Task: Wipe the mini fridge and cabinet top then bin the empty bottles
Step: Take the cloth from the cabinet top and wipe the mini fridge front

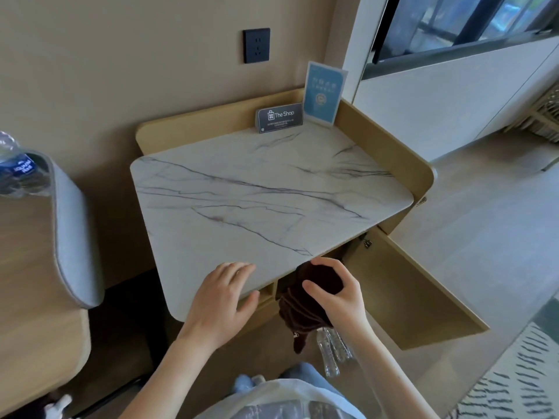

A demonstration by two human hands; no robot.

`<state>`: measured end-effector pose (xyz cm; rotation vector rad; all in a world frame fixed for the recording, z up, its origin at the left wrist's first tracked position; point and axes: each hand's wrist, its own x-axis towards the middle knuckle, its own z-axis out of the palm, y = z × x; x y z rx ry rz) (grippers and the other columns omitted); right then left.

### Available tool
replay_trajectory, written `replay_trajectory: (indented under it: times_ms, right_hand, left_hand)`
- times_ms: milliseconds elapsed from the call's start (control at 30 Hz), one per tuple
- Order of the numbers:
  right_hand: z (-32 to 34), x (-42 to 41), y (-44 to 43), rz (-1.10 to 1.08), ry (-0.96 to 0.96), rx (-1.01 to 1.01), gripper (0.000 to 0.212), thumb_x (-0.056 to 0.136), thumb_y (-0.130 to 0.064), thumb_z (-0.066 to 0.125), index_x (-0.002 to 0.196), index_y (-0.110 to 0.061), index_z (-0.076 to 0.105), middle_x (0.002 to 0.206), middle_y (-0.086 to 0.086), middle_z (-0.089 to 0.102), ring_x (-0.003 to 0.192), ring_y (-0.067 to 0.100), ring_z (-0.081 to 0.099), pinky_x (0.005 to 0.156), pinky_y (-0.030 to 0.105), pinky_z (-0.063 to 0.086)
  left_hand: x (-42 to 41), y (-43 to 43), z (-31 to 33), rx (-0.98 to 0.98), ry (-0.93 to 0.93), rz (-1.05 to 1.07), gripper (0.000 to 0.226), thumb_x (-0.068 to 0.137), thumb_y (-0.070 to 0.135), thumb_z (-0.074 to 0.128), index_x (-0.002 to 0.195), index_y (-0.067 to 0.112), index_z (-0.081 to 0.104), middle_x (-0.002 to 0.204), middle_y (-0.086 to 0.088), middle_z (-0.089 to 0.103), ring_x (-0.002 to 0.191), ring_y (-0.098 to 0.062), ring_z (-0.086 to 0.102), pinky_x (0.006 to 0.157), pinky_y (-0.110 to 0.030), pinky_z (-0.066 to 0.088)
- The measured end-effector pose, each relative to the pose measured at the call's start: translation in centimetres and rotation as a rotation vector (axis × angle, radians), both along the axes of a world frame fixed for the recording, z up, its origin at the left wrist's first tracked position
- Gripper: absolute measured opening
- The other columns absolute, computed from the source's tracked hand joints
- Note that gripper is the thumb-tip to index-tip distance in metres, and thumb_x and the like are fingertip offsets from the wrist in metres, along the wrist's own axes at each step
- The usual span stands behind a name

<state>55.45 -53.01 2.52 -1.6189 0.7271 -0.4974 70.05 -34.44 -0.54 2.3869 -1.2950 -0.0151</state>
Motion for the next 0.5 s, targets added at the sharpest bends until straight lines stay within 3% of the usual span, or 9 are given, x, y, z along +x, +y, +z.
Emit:
replay_trajectory:
  times_ms: [267,433,500]
  right_hand:
    - [-0.3,-7.5,-0.6,-0.019,-0.037,-0.036,0.034,0.083,-0.006,0.076,0.108,-0.026,0.067,0.102,-0.016,0.068,0.101,0.007,0.065,0.083,0.028,0.057]
    - [-0.8,-14.8,-1.8,0.014,-0.015,-0.085,0.034,0.084,-0.008,0.076,0.109,-0.028,0.066,0.102,-0.016,0.067,0.103,0.005,0.063,0.080,0.019,0.055]
    - [-1.3,-18.0,-2.3,0.032,-0.005,-0.116,0.034,0.083,-0.008,0.077,0.110,-0.027,0.066,0.104,-0.013,0.067,0.106,0.008,0.063,0.084,0.022,0.056]
  left_hand:
    - [-6.2,-0.9,0.2,-0.038,0.000,-0.001,0.049,0.093,0.044,0.043,0.127,0.014,0.063,0.125,0.002,0.064,0.117,-0.015,0.057,0.097,-0.026,0.043]
    - [-13.7,-1.6,-0.7,-0.055,0.026,0.022,0.048,0.091,0.043,0.046,0.123,0.013,0.065,0.122,0.003,0.064,0.115,-0.015,0.057,0.096,-0.028,0.047]
    - [-17.5,-1.8,-1.0,-0.063,0.045,0.037,0.048,0.091,0.043,0.046,0.123,0.013,0.065,0.121,0.004,0.064,0.115,-0.014,0.056,0.096,-0.027,0.046]
